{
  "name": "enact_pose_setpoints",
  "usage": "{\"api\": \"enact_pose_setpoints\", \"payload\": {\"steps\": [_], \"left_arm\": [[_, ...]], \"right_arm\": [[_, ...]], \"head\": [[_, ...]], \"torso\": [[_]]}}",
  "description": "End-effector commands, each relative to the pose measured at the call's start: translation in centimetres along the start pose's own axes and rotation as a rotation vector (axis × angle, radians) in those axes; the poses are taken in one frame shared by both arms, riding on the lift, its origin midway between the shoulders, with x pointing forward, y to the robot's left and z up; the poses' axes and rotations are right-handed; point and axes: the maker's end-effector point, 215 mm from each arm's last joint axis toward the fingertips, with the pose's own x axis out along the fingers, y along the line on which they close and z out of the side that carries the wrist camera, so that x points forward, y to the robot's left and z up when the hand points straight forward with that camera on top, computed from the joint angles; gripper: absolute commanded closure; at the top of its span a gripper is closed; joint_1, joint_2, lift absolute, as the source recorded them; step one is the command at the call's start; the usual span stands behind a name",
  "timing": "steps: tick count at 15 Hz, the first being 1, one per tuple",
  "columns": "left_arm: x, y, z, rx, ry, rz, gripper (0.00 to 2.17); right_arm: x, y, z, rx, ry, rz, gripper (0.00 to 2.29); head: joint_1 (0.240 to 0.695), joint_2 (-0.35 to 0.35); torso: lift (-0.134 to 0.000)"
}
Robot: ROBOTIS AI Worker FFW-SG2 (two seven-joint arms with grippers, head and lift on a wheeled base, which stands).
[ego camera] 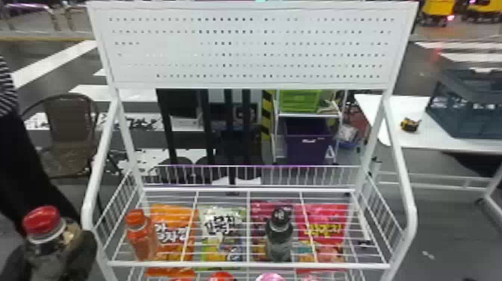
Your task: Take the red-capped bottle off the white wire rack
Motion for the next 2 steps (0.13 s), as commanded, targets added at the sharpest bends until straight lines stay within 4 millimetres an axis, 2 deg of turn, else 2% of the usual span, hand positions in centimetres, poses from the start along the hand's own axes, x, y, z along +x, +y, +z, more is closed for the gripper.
{"api": "enact_pose_setpoints", "payload": {"steps": [1, 2], "left_arm": [[-0.05, -0.04, 0.25, -0.005, -0.002, -0.001, 2.15], [-0.05, -0.05, 0.26, -0.004, -0.002, -0.002, 2.15]], "right_arm": [[0.01, -0.01, 0.04, -0.002, 0.000, 0.001, 1.38], [0.01, -0.01, 0.04, -0.002, 0.000, 0.001, 1.38]], "head": [[0.499, 0.000], [0.499, 0.000]], "torso": [[0.000], [0.000]]}}
